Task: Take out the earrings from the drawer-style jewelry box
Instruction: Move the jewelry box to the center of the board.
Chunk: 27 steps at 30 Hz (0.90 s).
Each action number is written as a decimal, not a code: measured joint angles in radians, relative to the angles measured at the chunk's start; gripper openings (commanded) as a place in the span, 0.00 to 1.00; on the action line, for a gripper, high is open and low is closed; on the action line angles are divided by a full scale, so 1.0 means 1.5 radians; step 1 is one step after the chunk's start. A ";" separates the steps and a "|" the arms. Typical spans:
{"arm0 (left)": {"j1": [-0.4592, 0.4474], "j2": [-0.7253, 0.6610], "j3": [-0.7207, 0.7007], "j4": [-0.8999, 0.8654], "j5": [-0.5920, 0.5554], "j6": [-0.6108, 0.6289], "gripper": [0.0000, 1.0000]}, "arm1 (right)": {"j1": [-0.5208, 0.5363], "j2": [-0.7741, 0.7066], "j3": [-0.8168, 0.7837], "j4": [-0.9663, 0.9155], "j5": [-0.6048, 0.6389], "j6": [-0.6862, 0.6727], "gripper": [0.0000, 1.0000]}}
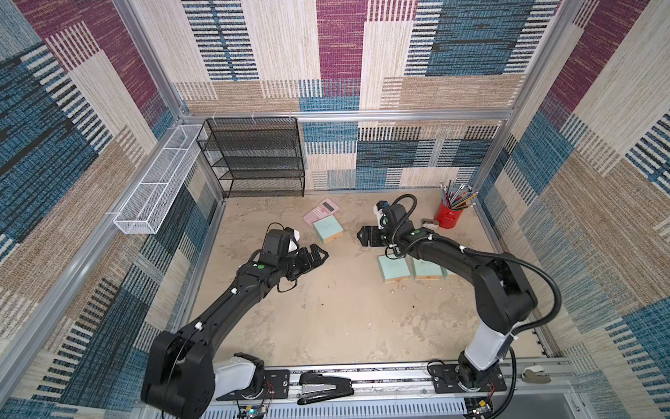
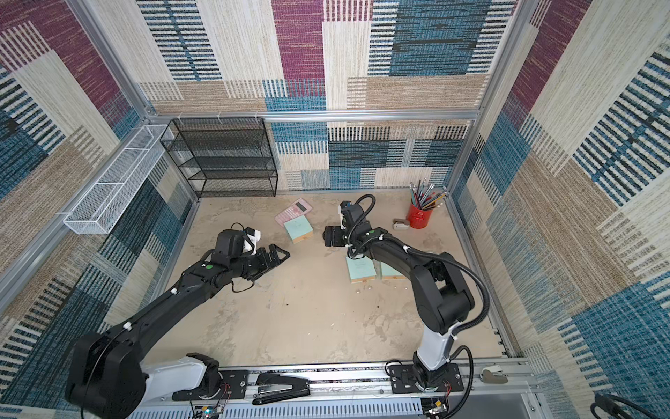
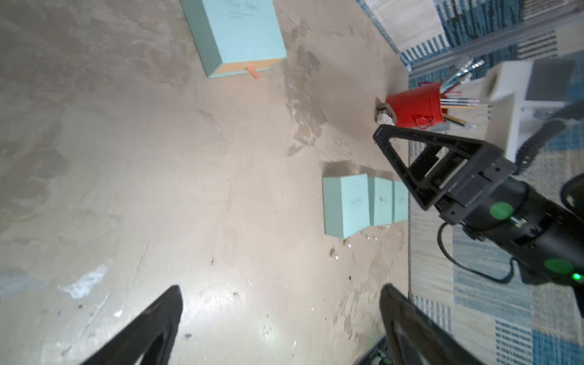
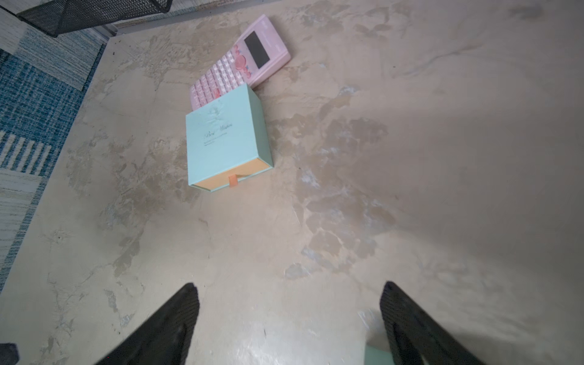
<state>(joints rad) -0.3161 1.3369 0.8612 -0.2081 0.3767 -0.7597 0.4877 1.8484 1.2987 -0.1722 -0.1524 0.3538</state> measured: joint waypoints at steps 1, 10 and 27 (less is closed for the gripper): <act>0.010 0.033 0.012 0.019 0.001 -0.003 0.89 | -0.002 0.026 0.023 0.012 -0.012 0.000 0.88; 0.065 0.317 0.176 0.148 0.019 -0.014 0.70 | -0.038 0.240 0.231 0.065 -0.128 0.006 0.80; 0.087 0.488 0.305 0.184 0.069 0.003 0.67 | -0.039 0.421 0.438 0.037 -0.297 0.008 0.65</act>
<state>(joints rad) -0.1852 2.0689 1.3182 0.0681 0.4801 -0.7551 0.4294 2.4802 1.9560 -0.1162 -0.5976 0.3664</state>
